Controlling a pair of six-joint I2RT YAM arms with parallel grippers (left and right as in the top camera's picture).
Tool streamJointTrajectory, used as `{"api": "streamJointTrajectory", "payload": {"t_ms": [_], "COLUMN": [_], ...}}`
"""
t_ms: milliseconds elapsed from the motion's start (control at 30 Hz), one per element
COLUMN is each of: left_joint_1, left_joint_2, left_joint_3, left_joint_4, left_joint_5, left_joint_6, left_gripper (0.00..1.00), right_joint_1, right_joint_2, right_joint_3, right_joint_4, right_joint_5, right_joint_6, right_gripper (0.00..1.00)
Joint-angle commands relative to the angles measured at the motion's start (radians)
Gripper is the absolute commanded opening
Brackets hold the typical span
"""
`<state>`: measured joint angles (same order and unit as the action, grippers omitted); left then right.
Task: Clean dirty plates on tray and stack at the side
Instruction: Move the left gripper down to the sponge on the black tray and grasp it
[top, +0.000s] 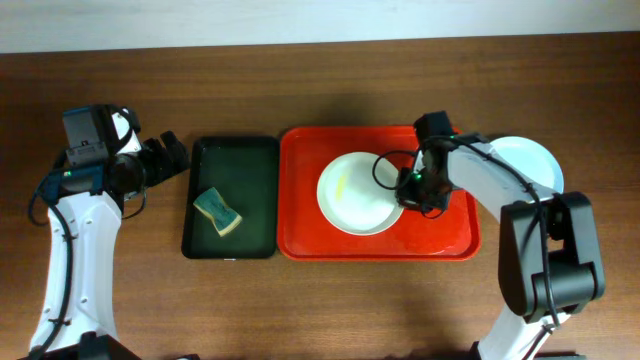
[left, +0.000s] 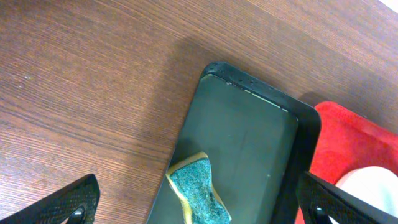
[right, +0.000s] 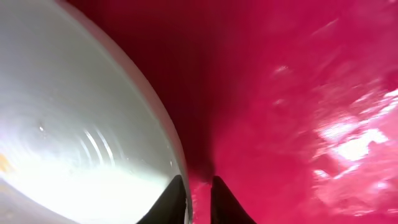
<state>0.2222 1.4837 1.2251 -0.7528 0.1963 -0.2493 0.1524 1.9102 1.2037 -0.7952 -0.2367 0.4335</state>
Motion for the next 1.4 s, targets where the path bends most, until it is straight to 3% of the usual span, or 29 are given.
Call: {"api": "streamJointTrajectory", "payload": {"t_ms": [0,133,333,533,700,767,833,867,967,1133,1367], "left_joint_1": [0.001,-0.059,-0.243,-0.327,-0.327,-0.325,-0.322,-0.319,-0.285,-0.23,-0.227], "left_joint_2": [-0.005,-0.004,-0.003,0.003,0.01,0.014,0.021,0.024,0.074,0.251,0.434], "left_joint_3": [0.01,-0.011,-0.084,-0.142,-0.144,-0.144,-0.143,-0.142,-0.052,0.164,0.171], "left_joint_4": [-0.055,-0.131,-0.19,-0.129,-0.029,-0.024,-0.062,-0.072,-0.183,-0.386,-0.364], "left_joint_5": [0.117,0.128,-0.081,-0.201,-0.165,-0.159,-0.194,-0.191,-0.144,-0.145,-0.135], "left_joint_6": [-0.011,0.064,0.063,-0.001,0.0,-0.014,-0.291,-0.331,-0.341,-0.272,-0.273], "left_gripper": [0.99,0.99,0.99,0.99,0.99,0.88,0.86,0.84,0.75,0.76,0.49], "right_joint_1": [-0.007,-0.008,-0.008,-0.008,-0.008,-0.008,-0.008,-0.008,-0.008,-0.008,-0.008], "right_joint_2": [-0.002,-0.002,-0.002,-0.002,-0.002,-0.002,-0.002,-0.002,-0.002,-0.002,-0.002], "right_joint_3": [0.019,0.02,0.02,0.02,0.019,0.019,0.019,0.019,0.019,0.019,0.019], "right_joint_4": [0.004,0.023,0.026,0.025,0.025,0.025,0.025,0.025,0.024,0.024,0.014], "right_joint_5": [0.009,-0.033,-0.048,-0.048,-0.048,-0.048,-0.048,-0.048,-0.048,-0.048,-0.04], "right_joint_6": [-0.014,-0.051,-0.074,-0.074,-0.074,-0.075,-0.074,-0.075,-0.074,-0.074,-0.086], "right_gripper": [0.11,0.09,0.14,0.16,0.17,0.17,0.17,0.17,0.17,0.17,0.17]}}
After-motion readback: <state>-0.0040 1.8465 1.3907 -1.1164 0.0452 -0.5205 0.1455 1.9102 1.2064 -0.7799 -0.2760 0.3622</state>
